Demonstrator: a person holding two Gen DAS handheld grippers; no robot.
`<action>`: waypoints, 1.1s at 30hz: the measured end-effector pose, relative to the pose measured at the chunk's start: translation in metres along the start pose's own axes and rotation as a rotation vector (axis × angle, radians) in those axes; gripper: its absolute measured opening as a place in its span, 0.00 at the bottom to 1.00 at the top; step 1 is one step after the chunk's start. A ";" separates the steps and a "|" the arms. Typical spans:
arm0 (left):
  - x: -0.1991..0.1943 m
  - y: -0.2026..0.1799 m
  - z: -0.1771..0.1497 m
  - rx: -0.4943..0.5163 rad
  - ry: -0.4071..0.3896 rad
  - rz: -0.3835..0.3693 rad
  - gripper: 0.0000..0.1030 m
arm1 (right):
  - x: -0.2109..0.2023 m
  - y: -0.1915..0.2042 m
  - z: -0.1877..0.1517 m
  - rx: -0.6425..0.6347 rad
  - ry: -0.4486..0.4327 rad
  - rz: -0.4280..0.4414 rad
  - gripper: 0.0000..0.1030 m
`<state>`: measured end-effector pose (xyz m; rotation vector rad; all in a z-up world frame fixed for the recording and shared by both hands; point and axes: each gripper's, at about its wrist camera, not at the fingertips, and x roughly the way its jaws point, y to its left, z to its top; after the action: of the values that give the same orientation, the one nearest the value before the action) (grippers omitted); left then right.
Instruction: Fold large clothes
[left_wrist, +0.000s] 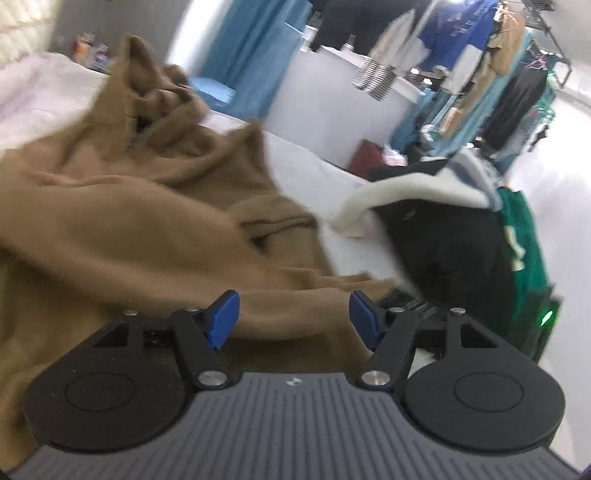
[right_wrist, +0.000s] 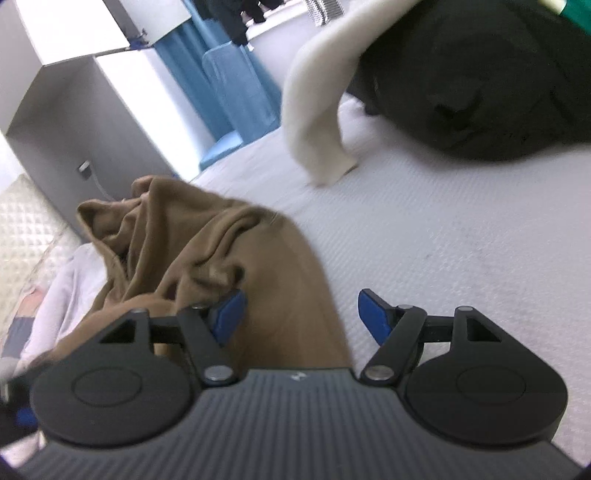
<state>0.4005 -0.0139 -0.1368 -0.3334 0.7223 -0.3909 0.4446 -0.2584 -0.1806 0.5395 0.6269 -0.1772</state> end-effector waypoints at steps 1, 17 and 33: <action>-0.008 0.009 -0.004 -0.010 -0.007 0.018 0.69 | -0.004 0.001 0.001 -0.002 -0.019 -0.008 0.70; -0.055 0.122 -0.025 -0.154 -0.118 0.147 0.69 | -0.024 0.097 -0.031 -0.432 -0.139 0.190 0.69; -0.046 0.151 -0.015 -0.256 -0.158 0.182 0.69 | 0.050 0.139 -0.088 -0.493 0.282 0.316 0.69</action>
<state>0.3933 0.1368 -0.1848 -0.5295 0.6426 -0.0971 0.4834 -0.0934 -0.2108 0.1792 0.8169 0.3518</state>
